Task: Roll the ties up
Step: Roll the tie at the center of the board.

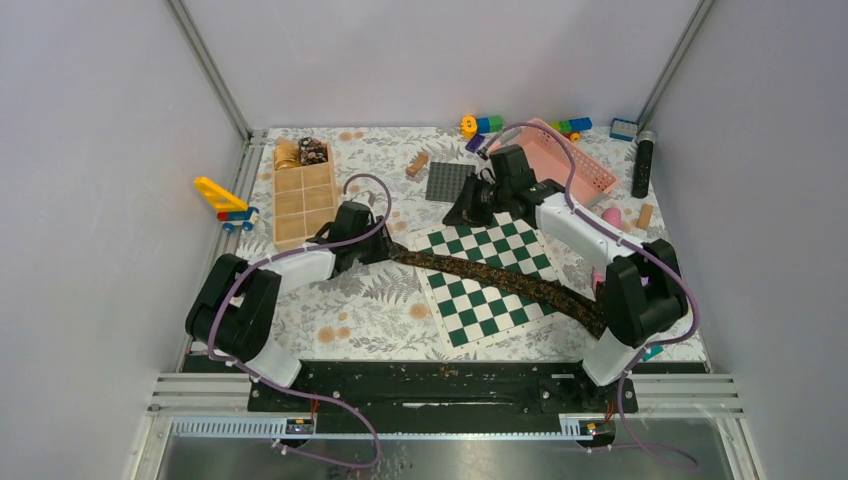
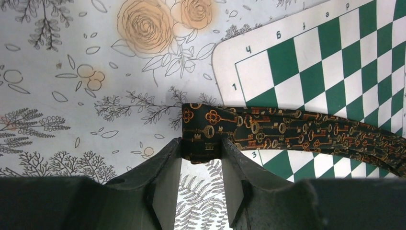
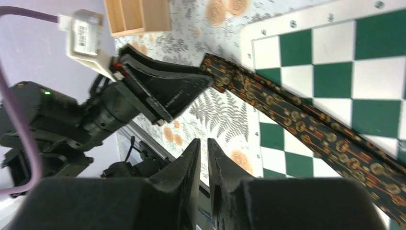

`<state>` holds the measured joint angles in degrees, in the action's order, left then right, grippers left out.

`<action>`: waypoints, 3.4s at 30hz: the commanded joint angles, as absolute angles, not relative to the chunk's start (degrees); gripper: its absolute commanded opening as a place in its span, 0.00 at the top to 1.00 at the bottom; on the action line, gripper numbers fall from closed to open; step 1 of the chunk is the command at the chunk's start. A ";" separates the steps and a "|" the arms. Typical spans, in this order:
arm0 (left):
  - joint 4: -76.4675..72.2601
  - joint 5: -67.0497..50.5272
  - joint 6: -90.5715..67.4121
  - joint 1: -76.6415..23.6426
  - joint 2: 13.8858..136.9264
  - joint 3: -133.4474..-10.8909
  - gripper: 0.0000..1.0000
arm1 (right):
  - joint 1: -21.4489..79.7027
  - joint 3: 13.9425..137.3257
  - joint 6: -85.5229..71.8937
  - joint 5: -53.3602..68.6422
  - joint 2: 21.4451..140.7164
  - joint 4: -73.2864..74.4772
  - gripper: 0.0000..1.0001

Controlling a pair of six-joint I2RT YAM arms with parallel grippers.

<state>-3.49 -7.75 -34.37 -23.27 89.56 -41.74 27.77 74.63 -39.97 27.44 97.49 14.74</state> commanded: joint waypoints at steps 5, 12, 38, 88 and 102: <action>-0.09 -1.35 -30.94 -26.28 88.62 -46.04 0.64 | 25.59 68.80 -37.04 25.30 90.94 16.03 0.82; -0.09 -0.72 -30.46 -27.49 89.06 -46.03 0.66 | 25.24 68.29 -36.74 25.11 90.80 16.09 0.82; 9.52 15.87 -25.66 -35.31 91.43 -52.03 0.79 | 24.97 65.34 -35.86 23.52 89.34 16.15 0.83; 25.31 50.63 -18.33 -57.95 111.27 -69.95 0.80 | 21.63 67.39 -32.87 11.13 65.74 28.91 0.74; 25.80 46.61 -16.35 -58.54 112.63 -72.64 0.71 | 21.62 67.02 -33.22 11.10 66.41 28.81 0.74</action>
<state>25.96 48.58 -17.52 -58.22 111.96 -69.89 22.02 66.74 -33.41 11.49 66.13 28.49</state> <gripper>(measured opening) 0.273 0.256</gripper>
